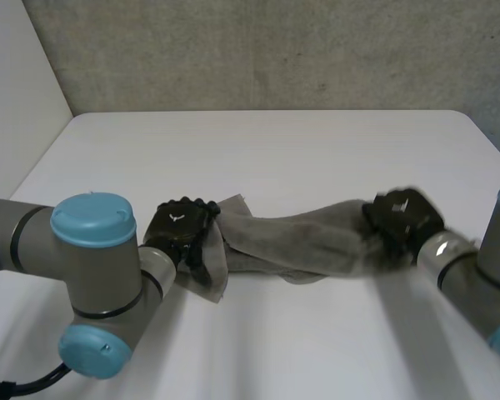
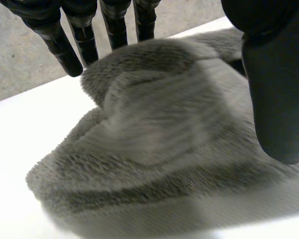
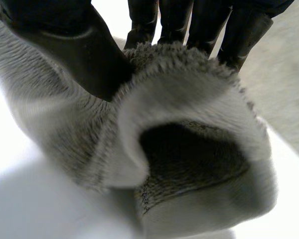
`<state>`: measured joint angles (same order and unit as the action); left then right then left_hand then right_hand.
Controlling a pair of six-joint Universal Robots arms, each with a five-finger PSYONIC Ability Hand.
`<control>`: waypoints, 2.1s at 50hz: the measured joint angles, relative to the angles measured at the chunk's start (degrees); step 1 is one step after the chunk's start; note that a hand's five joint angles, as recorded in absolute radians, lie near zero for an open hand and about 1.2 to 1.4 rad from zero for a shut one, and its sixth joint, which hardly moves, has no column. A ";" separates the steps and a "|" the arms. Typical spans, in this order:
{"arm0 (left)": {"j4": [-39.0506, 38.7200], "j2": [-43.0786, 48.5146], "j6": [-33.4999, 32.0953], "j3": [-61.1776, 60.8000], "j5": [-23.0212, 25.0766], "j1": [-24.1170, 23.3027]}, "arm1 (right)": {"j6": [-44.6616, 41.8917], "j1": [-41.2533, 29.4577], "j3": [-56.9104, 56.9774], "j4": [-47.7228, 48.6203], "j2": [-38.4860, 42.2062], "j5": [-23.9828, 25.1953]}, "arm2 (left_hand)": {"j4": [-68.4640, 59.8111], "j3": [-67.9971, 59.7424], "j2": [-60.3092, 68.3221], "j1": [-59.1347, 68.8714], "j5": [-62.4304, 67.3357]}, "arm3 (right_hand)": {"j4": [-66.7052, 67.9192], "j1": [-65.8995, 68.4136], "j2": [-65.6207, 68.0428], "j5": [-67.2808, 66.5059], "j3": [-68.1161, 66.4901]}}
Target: Fold the towel.
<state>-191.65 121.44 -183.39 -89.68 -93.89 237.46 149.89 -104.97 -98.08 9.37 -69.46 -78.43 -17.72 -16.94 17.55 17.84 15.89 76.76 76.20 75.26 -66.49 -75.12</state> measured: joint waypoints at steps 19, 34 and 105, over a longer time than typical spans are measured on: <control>-0.19 3.45 0.04 3.85 -0.83 0.62 | 12.07 1.83 34.92 -16.49 20.81 -1.31 | 0.00 0.00 0.00 0.00 0.05 | -59.95 -58.92 -58.91 61.62 58.33; 0.22 -1.83 0.57 2.40 -2.25 1.80 | 11.18 1.84 15.24 -11.18 1.01 -1.17 | 0.00 0.00 0.01 0.00 0.22 | -61.26 -60.88 -59.63 62.35 59.90; 6.40 10.10 6.74 22.92 -10.82 -0.44 | -3.78 9.56 -3.79 28.92 3.49 13.05 | -64.51 -66.04 63.05 61.43 65.11 | -0.05 -0.34 0.15 0.90 -0.20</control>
<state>-185.25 131.54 -176.65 -66.76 -104.72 237.02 146.12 -95.41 -101.86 38.29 -65.97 -65.38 -82.24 -82.98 80.60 79.27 81.00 76.71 75.85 75.41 -65.59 -75.32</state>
